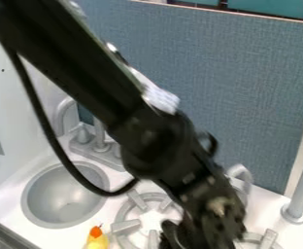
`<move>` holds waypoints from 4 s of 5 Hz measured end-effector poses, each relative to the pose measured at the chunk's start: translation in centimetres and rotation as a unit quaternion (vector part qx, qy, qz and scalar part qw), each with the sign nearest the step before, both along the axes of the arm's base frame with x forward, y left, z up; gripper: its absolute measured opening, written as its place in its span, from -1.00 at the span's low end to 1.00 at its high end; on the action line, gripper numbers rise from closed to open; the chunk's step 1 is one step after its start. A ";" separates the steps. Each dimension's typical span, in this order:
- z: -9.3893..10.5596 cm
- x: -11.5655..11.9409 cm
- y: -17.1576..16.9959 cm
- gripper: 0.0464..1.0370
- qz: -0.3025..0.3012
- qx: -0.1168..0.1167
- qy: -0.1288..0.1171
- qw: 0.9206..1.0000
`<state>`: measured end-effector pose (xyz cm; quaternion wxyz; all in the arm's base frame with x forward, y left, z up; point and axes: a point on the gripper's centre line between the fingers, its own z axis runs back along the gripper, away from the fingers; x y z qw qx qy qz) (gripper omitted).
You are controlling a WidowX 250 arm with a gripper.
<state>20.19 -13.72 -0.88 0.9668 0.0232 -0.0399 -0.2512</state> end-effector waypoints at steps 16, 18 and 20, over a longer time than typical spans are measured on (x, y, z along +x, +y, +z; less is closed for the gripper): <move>-2.1 8.1 -3.8 -0.31 -0.057 0.014 0.027 0.998; -4.7 10.0 -3.5 -0.31 -0.033 0.035 0.034 0.998; -6.4 10.7 -3.7 -0.31 -0.034 0.028 0.050 0.998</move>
